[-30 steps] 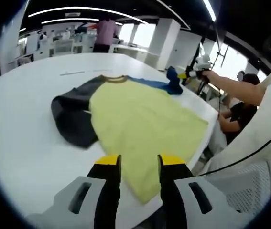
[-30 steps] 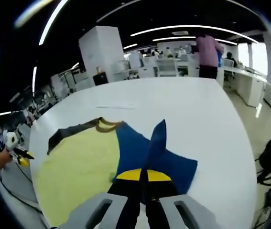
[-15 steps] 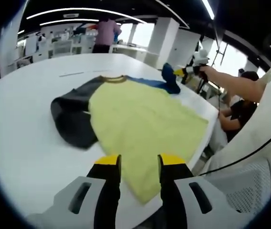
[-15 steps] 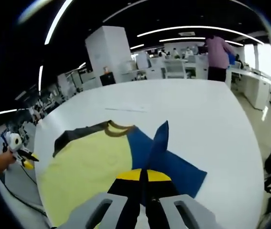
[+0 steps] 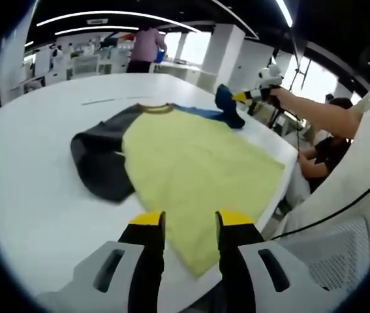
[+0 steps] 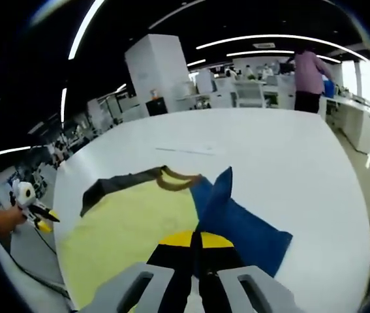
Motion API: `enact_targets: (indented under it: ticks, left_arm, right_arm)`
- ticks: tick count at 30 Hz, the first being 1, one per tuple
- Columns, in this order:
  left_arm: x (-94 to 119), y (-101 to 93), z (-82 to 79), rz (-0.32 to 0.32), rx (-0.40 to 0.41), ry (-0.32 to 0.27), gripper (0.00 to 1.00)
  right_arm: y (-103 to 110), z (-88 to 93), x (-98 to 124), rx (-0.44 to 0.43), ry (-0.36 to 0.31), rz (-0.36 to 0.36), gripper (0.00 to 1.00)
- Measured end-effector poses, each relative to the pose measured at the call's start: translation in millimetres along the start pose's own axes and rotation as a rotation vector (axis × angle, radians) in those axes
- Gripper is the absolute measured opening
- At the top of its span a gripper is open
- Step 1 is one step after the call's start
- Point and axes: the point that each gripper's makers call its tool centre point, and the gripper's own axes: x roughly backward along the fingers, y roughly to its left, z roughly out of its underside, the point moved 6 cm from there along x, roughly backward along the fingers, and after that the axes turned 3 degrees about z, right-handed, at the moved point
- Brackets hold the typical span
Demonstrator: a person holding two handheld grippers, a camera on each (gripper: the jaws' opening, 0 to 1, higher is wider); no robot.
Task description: Fold the garment on the visible template until the final outline fits inside the template.
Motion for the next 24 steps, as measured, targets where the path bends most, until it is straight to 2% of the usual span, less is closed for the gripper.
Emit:
enact_targets:
  ticks: [10, 24]
  left_arm:
    - [2, 0.2, 2.5, 0.001, -0.012, 0.004, 0.28]
    - [6, 2.3, 7.5, -0.001, -0.004, 0.001, 0.28]
  right_arm:
    - [24, -7.4, -15, 0.01, 0.005, -0.051, 0.0]
    - [51, -23.5, -51, 0.03, 0.017, -0.124, 0.0]
